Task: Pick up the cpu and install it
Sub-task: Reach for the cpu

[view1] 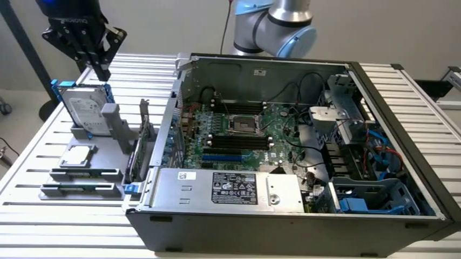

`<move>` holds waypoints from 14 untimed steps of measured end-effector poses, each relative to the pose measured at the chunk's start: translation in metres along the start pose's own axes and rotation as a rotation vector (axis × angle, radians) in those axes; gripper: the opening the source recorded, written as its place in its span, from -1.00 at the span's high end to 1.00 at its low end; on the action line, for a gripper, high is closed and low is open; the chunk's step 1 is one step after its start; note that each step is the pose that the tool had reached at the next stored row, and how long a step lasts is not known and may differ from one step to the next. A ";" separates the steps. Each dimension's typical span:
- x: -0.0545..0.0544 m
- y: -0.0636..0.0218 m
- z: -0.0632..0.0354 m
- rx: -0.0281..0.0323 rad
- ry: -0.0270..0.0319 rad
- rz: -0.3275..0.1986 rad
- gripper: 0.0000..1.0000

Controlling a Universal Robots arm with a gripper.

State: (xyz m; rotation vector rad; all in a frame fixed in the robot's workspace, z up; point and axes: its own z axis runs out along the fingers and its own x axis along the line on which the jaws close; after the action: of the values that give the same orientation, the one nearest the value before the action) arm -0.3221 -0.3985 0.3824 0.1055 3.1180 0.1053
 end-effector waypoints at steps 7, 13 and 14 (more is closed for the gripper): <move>0.033 0.0057 0.0061 0.0000 -0.0003 0.000 0.79; 0.055 0.0062 0.0084 0.0001 0.0012 -0.001 0.79; 0.057 0.0062 0.0087 0.0001 0.0020 -0.001 0.79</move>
State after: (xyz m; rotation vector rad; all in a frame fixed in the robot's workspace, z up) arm -0.3788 -0.3878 0.3731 0.1032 3.1200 0.1053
